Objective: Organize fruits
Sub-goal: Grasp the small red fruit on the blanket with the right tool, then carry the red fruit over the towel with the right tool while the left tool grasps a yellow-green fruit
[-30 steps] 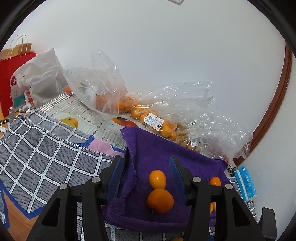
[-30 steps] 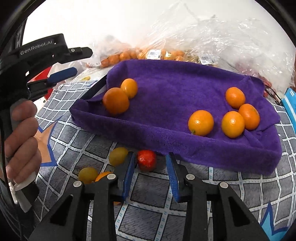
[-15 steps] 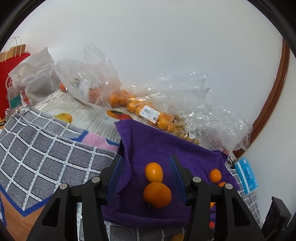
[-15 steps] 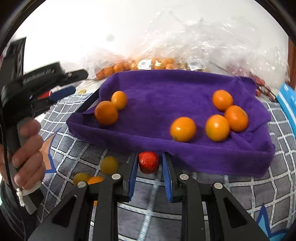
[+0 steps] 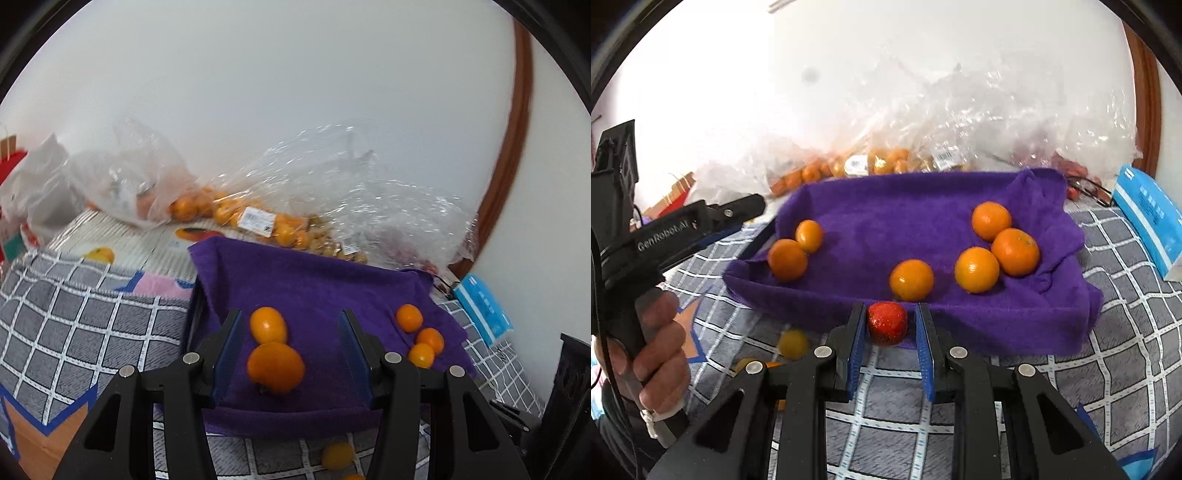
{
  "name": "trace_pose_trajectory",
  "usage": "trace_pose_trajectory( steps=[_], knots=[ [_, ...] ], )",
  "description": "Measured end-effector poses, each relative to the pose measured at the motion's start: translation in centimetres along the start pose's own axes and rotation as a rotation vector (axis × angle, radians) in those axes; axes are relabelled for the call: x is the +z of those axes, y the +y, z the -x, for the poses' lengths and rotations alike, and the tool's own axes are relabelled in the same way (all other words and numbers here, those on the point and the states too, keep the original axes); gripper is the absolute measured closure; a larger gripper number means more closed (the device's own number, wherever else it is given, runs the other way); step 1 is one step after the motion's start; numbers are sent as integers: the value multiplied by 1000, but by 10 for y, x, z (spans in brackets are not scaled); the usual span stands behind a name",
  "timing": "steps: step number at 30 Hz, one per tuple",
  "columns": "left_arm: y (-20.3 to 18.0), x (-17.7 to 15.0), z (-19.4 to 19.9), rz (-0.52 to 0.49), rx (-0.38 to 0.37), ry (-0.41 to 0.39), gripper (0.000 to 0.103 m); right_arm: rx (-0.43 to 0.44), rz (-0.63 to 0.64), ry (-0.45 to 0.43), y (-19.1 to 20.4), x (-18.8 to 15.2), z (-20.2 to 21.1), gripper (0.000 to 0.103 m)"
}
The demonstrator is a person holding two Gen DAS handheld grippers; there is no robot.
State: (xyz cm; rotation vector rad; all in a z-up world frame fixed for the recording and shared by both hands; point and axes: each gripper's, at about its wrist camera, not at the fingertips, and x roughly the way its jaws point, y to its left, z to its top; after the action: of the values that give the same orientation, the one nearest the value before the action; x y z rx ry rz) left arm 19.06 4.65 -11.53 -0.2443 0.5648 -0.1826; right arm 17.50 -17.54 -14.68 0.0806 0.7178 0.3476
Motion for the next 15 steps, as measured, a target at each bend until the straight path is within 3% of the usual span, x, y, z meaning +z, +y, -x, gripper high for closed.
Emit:
trace_pose_trajectory(
  steps=[3,11,15],
  knots=[
    [-5,-1,8,-32,25,34,53,-2,-1,-11,0,0,1,77],
    [8,-50,28,-45,-86,236,53,-46,-80,-90,-15,6,16,77],
    [5,-69,32,-59,-130,282,53,-77,-141,-115,-28,8,20,77]
  ],
)
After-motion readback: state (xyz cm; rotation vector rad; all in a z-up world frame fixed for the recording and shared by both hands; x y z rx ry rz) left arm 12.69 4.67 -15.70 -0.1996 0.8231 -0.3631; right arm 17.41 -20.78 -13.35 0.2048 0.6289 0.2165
